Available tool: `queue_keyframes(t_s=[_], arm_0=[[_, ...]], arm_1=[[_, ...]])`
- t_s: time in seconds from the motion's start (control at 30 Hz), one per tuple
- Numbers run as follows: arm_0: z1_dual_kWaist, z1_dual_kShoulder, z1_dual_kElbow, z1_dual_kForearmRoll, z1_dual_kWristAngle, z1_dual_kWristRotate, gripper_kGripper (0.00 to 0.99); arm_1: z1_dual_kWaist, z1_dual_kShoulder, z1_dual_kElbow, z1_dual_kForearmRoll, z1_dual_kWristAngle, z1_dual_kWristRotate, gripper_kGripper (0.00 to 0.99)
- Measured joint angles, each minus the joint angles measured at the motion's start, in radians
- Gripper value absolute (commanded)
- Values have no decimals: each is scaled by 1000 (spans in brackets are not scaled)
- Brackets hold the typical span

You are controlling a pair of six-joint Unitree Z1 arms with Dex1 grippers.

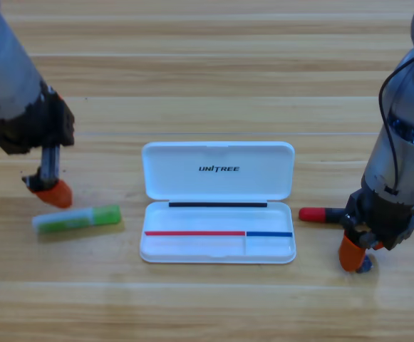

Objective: Clean up eraser and pencils

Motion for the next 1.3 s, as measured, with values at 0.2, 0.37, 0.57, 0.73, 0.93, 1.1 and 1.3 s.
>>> queue_keyframes(t_s=[0.2,0.37,0.57,0.73,0.93,1.1,1.3], arm_0=[[2,60,77,-86,0,0,960],[6,114,143,-172,0,0,959],[47,152,157,-216,-5,0,959],[93,162,180,-239,-12,8,959],[116,176,211,-281,-16,19,962],[122,199,222,-305,-30,20,968],[125,209,223,-324,-41,20,976]], arm_1=[[0,5,3,-2,10,-6,150],[-2,7,10,-4,42,-20,0],[-4,7,11,-4,47,-44,0],[-4,1,-1,28,46,-158,0],[-4,-57,-181,241,33,-469,0],[2,-107,-249,274,33,-703,0],[21,-72,-295,275,39,-842,0]])
